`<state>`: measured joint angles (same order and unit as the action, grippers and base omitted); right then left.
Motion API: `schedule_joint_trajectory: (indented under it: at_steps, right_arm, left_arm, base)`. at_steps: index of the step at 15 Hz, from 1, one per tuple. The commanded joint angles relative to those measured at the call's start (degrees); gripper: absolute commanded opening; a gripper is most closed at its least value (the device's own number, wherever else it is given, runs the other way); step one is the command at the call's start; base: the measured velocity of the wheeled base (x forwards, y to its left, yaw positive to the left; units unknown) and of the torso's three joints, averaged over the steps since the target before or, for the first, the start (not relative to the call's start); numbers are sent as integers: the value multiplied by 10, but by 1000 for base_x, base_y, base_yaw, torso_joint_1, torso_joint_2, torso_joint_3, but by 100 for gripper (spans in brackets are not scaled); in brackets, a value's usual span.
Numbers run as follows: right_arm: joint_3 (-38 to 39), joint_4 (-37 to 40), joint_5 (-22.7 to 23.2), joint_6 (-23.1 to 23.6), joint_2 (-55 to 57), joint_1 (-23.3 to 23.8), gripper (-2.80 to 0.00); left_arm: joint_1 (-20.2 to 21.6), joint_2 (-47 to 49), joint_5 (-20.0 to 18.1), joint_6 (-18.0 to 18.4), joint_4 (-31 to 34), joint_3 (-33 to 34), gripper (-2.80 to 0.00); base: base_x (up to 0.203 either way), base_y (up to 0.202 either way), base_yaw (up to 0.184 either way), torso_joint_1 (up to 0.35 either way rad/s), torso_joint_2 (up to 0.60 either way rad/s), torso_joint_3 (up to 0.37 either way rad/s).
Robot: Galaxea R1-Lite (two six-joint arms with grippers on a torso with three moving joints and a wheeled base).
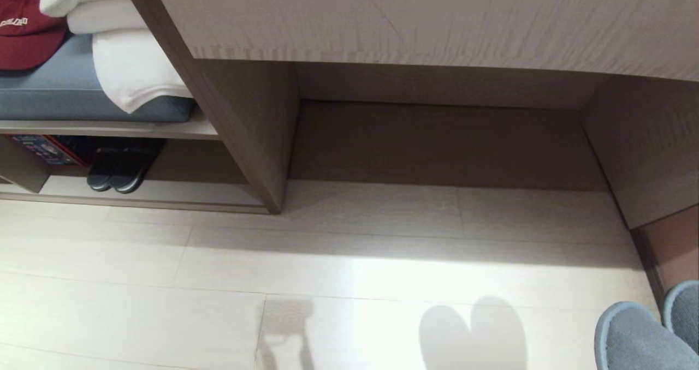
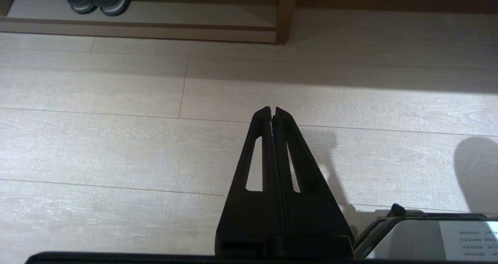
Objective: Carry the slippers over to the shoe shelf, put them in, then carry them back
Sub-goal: Place the slippers on the floor
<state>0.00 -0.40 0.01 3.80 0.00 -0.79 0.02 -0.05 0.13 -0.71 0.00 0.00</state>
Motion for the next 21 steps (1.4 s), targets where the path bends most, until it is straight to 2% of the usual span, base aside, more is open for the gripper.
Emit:
schedule_joint_trajectory:
  at_steps: [1,21]
  right_arm:
    - [0,0,-2,0,1,-1,-280]
    - [0,0,3,6,1,0,-280]
  left_arm:
    - [0,0,0,-1,0,1,-280]
    - [1,0,0,1,0,0,-280]
  base:
    - [0,0,0,0,5,-203]
    - [0,0,0,2,3,-194]
